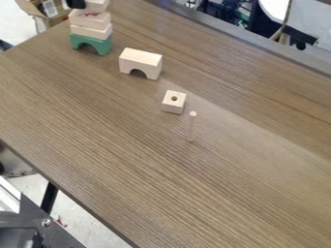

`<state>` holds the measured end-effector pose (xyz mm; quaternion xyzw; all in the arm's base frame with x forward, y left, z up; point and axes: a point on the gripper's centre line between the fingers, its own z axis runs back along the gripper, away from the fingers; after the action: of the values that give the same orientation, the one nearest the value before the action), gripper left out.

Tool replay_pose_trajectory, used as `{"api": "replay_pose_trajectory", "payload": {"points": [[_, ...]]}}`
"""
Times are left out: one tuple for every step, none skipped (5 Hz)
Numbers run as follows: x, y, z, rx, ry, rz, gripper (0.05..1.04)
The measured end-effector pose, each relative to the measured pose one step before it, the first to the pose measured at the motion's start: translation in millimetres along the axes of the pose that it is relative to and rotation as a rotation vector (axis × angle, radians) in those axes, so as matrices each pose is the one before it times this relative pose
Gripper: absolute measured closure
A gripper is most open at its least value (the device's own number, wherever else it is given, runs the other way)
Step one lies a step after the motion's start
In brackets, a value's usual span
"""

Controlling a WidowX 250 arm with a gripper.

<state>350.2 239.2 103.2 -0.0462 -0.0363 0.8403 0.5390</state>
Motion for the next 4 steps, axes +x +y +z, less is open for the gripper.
{"api": "replay_pose_trajectory", "payload": {"points": [[2.47, 1.40, -0.39, 0.0094, -0.0233, 0.0111, 0.157], [0.56, -0.24, 0.35, -0.0002, -0.0073, 0.0039, 0.080], [-3.81, 0.24, 0.66, 0.0011, 0.0198, -0.0052, 0.086], [-9.71, 2.66, 27.72, -0.0499, 0.0451, -0.0217, 0.084]]}}
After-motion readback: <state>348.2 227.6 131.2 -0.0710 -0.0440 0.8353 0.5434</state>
